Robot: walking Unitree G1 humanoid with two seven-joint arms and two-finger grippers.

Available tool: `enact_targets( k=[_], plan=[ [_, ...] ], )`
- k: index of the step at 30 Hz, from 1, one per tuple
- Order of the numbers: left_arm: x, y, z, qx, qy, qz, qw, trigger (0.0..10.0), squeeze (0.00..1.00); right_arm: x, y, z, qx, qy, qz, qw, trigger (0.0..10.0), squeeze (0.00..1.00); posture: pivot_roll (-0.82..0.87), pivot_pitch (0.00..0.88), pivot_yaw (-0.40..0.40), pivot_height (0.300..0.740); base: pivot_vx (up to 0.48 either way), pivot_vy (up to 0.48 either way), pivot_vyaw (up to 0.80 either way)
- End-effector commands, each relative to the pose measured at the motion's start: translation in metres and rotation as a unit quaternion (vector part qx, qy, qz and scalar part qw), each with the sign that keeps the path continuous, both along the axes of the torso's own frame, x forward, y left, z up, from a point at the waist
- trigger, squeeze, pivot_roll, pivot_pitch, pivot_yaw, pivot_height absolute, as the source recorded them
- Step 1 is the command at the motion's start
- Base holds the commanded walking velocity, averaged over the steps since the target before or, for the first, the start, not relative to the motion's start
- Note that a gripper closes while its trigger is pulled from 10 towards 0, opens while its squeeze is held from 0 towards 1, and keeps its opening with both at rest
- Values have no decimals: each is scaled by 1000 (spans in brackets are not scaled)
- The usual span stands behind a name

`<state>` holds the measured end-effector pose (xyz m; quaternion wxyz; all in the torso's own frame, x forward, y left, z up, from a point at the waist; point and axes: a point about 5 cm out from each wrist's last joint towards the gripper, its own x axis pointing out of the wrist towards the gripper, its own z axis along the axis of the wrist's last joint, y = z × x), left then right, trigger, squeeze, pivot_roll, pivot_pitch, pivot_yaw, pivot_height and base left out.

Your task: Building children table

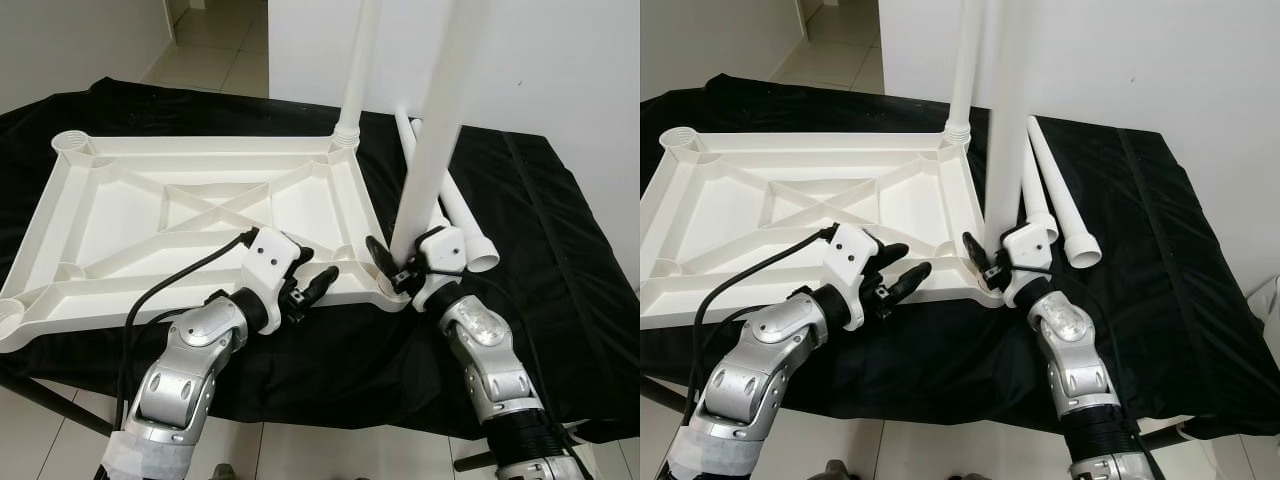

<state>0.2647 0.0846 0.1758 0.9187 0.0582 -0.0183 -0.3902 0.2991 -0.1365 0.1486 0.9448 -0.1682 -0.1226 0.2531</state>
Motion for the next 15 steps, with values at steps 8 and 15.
enact_targets(
  k=[8,15],
  plan=[
    [2,3,5,-3,-8,23,1000,10000,0,1,-9,-8,117,60,-29,991,10000,0,146,67,-41,740,0,0,0],
    [2,3,5,-1,-9,22,1000,10000,0,-1,-16,-6,166,50,-33,984,10000,0,147,66,-40,740,0,0,0]
  ],
)
